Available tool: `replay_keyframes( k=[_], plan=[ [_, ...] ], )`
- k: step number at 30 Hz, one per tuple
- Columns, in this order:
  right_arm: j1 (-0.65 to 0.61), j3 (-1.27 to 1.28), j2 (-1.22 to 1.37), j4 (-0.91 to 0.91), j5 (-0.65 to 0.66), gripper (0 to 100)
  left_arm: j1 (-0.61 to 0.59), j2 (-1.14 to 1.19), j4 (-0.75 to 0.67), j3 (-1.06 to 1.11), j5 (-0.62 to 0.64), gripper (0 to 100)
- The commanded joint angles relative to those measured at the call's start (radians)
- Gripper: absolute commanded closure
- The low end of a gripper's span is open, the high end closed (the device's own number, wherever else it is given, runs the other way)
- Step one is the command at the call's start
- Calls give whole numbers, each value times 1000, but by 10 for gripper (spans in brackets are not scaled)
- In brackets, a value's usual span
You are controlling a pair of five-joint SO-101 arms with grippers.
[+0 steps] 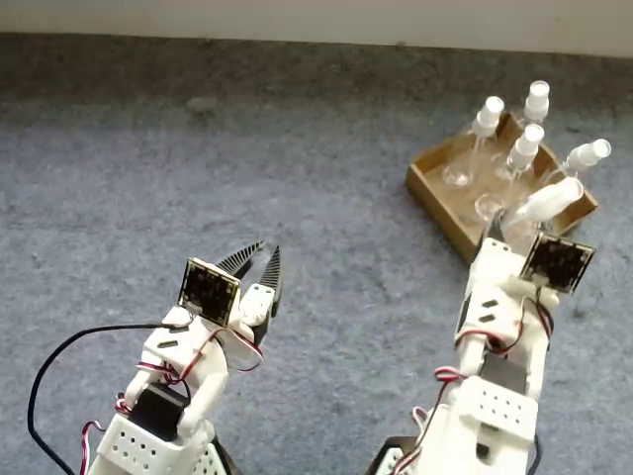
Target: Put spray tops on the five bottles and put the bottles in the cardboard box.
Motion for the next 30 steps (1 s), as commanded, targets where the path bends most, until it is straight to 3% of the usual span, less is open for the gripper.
replay_keyframes(
  k=[1,30],
  plan=[
    [24,-82,101,-122,9,967,-15,-8,3,18,-5,995],
    [41,-85,558,-653,9,968,-8,-7,31,18,-5,995]
  ],
)
